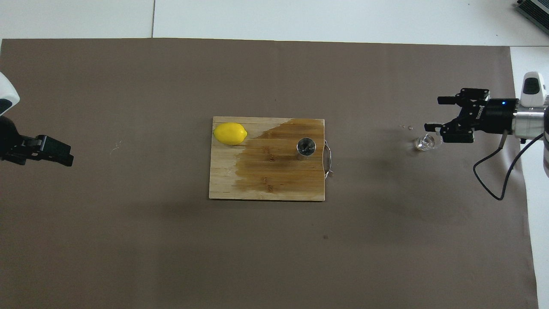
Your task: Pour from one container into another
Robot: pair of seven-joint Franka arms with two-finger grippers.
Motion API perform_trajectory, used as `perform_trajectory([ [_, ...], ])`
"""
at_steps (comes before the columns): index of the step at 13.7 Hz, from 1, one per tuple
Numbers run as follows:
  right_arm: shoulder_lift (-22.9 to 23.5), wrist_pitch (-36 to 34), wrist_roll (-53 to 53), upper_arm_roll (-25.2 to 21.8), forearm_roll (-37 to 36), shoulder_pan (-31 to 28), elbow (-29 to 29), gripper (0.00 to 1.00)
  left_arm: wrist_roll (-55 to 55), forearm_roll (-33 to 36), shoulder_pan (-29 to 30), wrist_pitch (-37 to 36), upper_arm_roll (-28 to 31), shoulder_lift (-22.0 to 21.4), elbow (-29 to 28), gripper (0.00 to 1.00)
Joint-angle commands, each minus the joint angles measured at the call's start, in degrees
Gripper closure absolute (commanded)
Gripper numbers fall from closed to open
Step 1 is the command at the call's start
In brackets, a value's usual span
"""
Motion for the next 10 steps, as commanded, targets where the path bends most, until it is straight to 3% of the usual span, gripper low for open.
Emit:
perform_trajectory([
  [1, -0.28, 0.32, 12.80, 1.88, -7.64, -0.19, 4.59, 0.00, -0.46, -0.42, 0.08, -0.70, 0.18, -1.22, -0.83, 0.00],
  [5, -3.53, 5.94, 36.51, 6.53, -25.28, 0.33, 5.75, 0.00, -0.46, -0.33, 0.08, -0.70, 0.18, -1.22, -0.83, 0.00],
  [10, -6.16, 2.97, 75.28, 13.04, -50.95, 0.33, 7.94, 0.00, -0.46, -0.33, 0.08, -0.70, 0.18, -1.22, -0.83, 0.00],
])
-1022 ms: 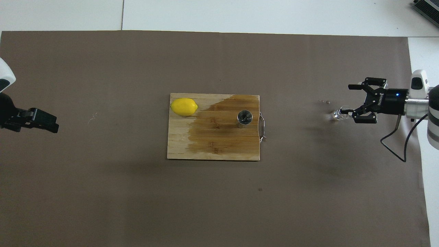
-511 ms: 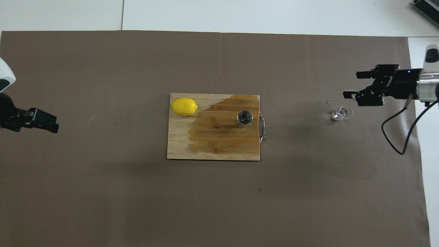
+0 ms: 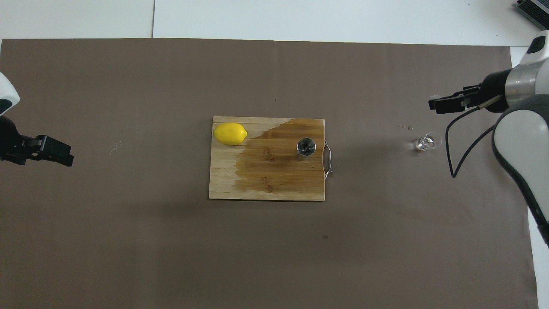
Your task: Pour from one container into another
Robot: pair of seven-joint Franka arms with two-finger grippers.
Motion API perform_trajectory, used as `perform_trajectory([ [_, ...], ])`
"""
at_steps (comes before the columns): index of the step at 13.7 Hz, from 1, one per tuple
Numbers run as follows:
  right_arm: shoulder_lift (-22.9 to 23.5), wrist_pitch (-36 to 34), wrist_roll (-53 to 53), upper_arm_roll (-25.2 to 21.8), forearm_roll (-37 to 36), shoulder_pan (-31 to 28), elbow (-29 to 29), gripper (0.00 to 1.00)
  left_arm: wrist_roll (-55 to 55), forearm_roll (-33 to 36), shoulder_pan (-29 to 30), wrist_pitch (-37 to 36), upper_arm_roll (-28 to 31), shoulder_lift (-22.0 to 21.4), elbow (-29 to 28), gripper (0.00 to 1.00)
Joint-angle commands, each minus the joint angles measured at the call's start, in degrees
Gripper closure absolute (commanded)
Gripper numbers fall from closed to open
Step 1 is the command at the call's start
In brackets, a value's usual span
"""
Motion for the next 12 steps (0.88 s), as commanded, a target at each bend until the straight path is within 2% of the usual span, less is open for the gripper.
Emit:
perform_trajectory([
  [1, -1.20, -4.12, 16.67, 2.30, -10.26, -0.47, 1.63, 0.00, -0.46, -0.33, 0.08, -0.70, 0.18, -1.22, -0.83, 0.00],
  [6, -7.78, -15.98, 35.78, 1.78, -11.25, 0.05, 2.16, 0.00, -0.46, -0.33, 0.08, -0.70, 0.18, -1.22, -0.83, 0.00],
  [10, -13.67, -24.69, 35.19, 0.63, -11.08, 0.14, 1.46, 0.00, -0.46, -0.33, 0.08, -0.70, 0.18, -1.22, -0.83, 0.00],
  [12, -13.94, -26.72, 31.60, -0.50, -10.90, 0.23, 2.51, 0.00, -0.46, -0.33, 0.08, -0.70, 0.18, -1.22, -0.83, 0.00],
])
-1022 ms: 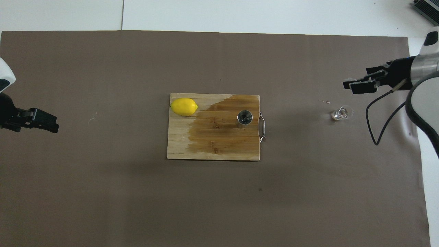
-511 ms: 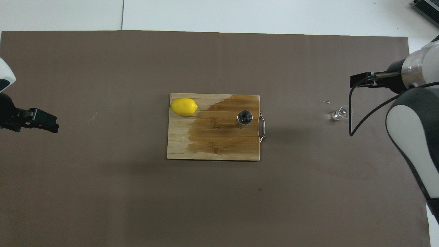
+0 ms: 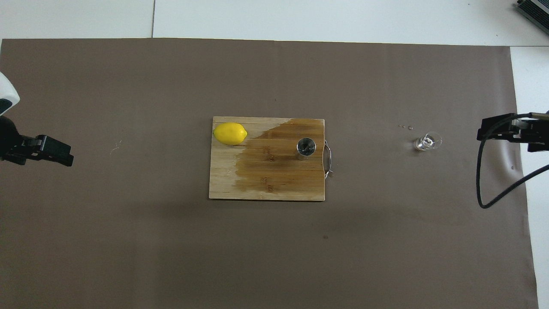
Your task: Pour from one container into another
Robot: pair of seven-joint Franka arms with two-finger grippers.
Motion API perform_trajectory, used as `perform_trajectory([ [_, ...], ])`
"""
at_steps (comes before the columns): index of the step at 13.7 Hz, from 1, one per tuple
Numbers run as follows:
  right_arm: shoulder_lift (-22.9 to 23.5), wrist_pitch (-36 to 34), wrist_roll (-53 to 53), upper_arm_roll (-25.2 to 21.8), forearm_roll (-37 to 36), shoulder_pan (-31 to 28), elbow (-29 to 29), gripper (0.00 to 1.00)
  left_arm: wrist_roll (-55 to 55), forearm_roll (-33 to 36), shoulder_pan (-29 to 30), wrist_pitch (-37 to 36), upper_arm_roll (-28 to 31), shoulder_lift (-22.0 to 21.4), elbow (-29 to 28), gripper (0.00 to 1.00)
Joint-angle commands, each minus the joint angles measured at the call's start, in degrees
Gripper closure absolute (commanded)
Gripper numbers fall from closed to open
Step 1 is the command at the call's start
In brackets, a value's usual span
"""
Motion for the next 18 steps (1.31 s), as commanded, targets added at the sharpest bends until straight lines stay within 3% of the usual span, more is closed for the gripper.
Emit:
perform_trajectory([
  [1, -0.78, -3.39, -4.32, -2.50, -0.35, 0.30, 0.39, 0.00, -0.46, -0.42, 0.08, -0.70, 0.09, -1.22, -0.83, 0.00],
  [5, -0.69, -6.40, -6.53, -2.08, 1.59, -2.16, 2.77, 0.00, -0.46, -0.33, 0.08, -0.70, 0.18, -1.22, -0.83, 0.00],
  [14, -0.25, -8.33, -8.82, -1.37, 0.63, -1.46, 3.48, 0.00, -0.46, -0.33, 0.08, -0.70, 0.18, -1.22, -0.83, 0.00],
  [18, 2.65, -9.92, -8.56, -2.08, 0.80, 1.18, 7.08, 0.00, -0.46, -0.33, 0.08, -0.70, 0.18, -1.22, -0.83, 0.00],
])
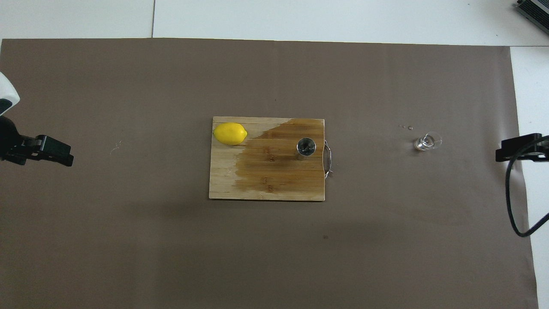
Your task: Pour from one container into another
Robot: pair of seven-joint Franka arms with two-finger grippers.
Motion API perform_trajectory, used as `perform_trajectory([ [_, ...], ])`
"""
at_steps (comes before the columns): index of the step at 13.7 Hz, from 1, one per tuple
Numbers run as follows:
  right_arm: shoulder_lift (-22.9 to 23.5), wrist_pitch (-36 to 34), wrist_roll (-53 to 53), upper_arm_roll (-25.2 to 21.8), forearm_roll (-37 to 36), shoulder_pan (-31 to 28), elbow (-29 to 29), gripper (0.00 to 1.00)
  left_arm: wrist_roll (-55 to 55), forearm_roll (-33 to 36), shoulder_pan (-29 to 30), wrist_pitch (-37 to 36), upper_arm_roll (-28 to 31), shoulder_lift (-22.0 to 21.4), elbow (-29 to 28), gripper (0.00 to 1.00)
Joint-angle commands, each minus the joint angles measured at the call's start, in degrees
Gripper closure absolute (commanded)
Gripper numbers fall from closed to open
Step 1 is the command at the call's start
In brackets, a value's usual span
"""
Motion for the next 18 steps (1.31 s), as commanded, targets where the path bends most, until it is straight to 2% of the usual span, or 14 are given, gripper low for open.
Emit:
perform_trajectory([
  [1, 1.97, -1.22, 0.20, -0.58, 0.85, 0.72, 2.76, 0.00, -0.45, -0.42, 0.08, -0.70, 0.18, -1.22, -0.83, 0.00],
  [3, 1.71, -0.86, 2.93, -0.75, 1.73, 0.98, 2.05, 0.00, -0.45, -0.33, 0.08, -0.70, 0.18, -1.22, -0.83, 0.00],
  [18, 0.74, -0.07, 2.94, -0.75, 1.56, 1.25, 0.56, 0.00, -0.45, -0.33, 0.08, -0.70, 0.09, -1.22, -0.83, 0.00],
])
